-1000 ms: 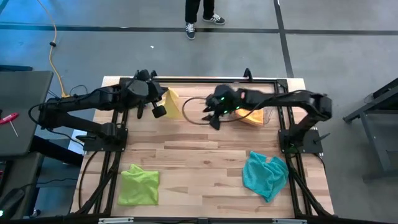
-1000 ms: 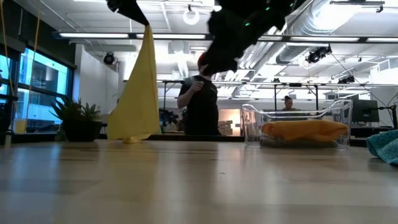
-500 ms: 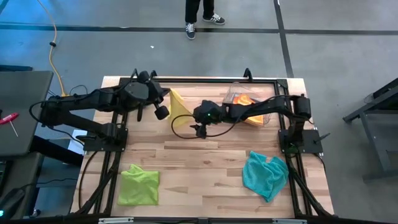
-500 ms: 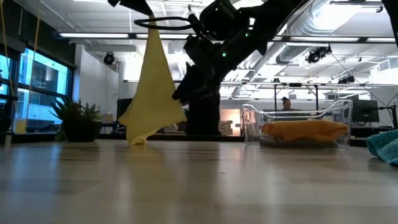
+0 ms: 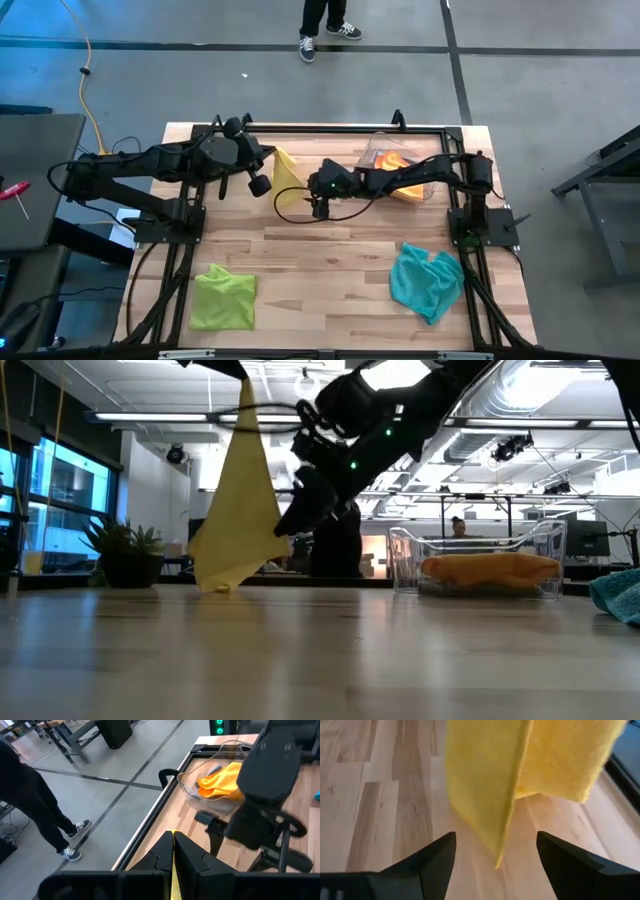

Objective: Fold microfiber towels
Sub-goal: Fold the yellow microfiber towel

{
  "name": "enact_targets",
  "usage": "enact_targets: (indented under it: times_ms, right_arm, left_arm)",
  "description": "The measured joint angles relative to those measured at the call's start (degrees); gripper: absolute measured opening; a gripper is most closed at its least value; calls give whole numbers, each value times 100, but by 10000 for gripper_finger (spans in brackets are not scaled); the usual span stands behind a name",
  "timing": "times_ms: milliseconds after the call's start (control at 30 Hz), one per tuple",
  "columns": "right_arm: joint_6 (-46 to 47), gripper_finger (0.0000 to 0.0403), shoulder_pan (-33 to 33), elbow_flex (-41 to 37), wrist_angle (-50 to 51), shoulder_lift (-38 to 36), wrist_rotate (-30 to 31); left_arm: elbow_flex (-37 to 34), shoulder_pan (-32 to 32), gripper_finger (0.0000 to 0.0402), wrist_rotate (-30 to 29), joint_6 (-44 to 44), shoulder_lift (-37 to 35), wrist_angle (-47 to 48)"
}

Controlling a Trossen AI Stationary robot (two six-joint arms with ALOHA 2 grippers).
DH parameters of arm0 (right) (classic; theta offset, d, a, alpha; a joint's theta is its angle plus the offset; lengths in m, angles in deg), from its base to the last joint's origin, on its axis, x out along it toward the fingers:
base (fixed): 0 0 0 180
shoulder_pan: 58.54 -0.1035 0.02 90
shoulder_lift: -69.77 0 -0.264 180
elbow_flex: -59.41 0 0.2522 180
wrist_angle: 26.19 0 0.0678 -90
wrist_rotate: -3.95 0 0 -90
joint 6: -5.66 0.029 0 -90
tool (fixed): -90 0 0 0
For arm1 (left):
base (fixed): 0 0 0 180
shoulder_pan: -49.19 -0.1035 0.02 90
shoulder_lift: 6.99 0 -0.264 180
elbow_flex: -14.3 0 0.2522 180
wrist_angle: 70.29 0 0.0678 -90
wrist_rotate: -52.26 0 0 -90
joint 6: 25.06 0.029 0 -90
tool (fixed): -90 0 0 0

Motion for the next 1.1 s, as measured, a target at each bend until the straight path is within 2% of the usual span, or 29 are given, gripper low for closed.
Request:
enact_targets:
  times_ms: [233, 333, 600, 700, 933, 1100]
  right_arm:
    - [164, 258, 23, 0, -232, 161, -94]
    - [82, 227, 23, 0, -198, 163, -150]
    - [338, 116, 23, 7, -413, 351, -223]
    - [508, 93, 24, 1, -394, 495, -242]
    - [740, 80, 24, -2, -409, 488, -319]
    - [734, 14, 39, 4, -167, 377, -466]
  left_arm:
    - [0, 0, 0, -15, 0, 0, -40]
    - [0, 0, 0, -15, 0, 0, -37]
    - [0, 0, 0, -41, -4, 0, -40]
    - [-2, 0, 0, -72, -4, 0, -48]
    - [-2, 9, 0, -107, -3, 0, -47]
    - [-2, 9, 0, -140, -3, 0, -48]
